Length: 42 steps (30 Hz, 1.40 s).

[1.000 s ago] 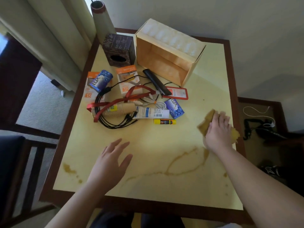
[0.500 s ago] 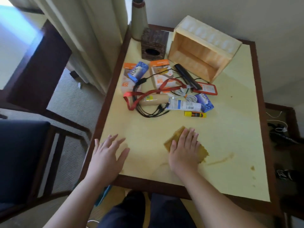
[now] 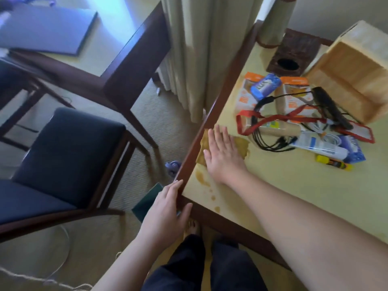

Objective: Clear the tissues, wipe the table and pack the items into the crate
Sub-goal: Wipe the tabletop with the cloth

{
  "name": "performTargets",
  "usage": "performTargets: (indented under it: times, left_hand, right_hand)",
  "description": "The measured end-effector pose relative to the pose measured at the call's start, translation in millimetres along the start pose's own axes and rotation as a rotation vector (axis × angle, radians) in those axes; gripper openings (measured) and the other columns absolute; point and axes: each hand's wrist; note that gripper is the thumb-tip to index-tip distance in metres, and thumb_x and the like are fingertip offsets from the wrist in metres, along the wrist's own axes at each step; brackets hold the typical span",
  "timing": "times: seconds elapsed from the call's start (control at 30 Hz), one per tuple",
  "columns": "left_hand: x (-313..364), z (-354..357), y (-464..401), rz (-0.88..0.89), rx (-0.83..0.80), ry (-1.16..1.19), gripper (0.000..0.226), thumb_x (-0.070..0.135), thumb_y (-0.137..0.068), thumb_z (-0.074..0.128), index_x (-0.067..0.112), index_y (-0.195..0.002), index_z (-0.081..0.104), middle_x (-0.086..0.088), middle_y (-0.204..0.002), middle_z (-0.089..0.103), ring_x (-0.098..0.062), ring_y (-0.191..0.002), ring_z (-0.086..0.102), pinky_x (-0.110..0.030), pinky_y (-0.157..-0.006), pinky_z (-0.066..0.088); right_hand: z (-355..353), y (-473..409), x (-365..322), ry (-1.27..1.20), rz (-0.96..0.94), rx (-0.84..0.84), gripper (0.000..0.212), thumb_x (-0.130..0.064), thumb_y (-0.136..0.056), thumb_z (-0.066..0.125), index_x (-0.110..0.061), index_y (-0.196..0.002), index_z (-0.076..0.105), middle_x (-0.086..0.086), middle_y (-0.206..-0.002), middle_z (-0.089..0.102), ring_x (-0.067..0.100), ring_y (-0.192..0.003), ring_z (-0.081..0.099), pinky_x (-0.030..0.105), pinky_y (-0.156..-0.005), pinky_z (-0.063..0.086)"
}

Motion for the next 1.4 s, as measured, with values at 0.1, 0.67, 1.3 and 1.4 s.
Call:
performTargets:
  times: [0.1, 0.67, 1.3, 1.4]
  left_hand:
    - [-6.2, -7.2, -0.1, 0.016, 0.059, 0.017, 0.062, 0.048, -0.101, 0.057, 0.026, -0.156, 0.037, 0.011, -0.156, 0.043, -0.008, -0.145, 0.041, -0.03, -0.118, 0.039]
    - [8.8, -31.1, -19.9, -0.058, 0.138, 0.202, 0.035, 0.033, -0.1, 0.065, 0.03, -0.135, 0.062, 0.012, -0.125, 0.061, -0.006, -0.114, 0.057, -0.026, -0.091, 0.046]
    - [87.1, 32.9, -56.3, 0.16, 0.005, 0.005, 0.031, 0.031, -0.103, 0.057, 0.034, -0.134, 0.061, 0.015, -0.147, 0.051, -0.014, -0.141, 0.038, -0.027, -0.109, 0.03]
    - [108.6, 56.9, -60.3, 0.221, -0.024, -0.005, 0.031, 0.028, -0.104, 0.055, 0.033, -0.135, 0.06, 0.008, -0.153, 0.046, -0.016, -0.145, 0.034, -0.034, -0.116, 0.031]
  right_hand:
    - [6.5, 20.2, -20.7, 0.0, -0.053, -0.041, 0.067, -0.045, -0.107, 0.006, -0.015, -0.161, -0.019, 0.01, -0.168, -0.029, 0.03, -0.156, -0.025, 0.048, -0.129, -0.007]
    - [22.4, 118.4, -35.9, -0.026, -0.422, -0.124, 0.063, -0.043, -0.11, 0.018, -0.03, -0.164, -0.013, -0.001, -0.17, -0.025, 0.02, -0.156, -0.025, 0.044, -0.128, -0.011]
    - [19.8, 162.3, 106.7, -0.102, 0.317, 0.085, 0.062, -0.043, -0.11, 0.014, -0.025, -0.166, -0.006, 0.007, -0.172, -0.018, 0.026, -0.158, -0.02, 0.053, -0.129, 0.009]
    - [37.0, 201.4, 82.1, -0.052, -0.045, -0.006, 0.061, -0.04, -0.111, 0.019, -0.029, -0.166, -0.005, 0.001, -0.172, -0.019, 0.021, -0.158, -0.02, 0.046, -0.129, -0.006]
Point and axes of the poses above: each hand's wrist, its own y-axis away from the middle knuckle, its own z-axis out of the palm, x = y × z
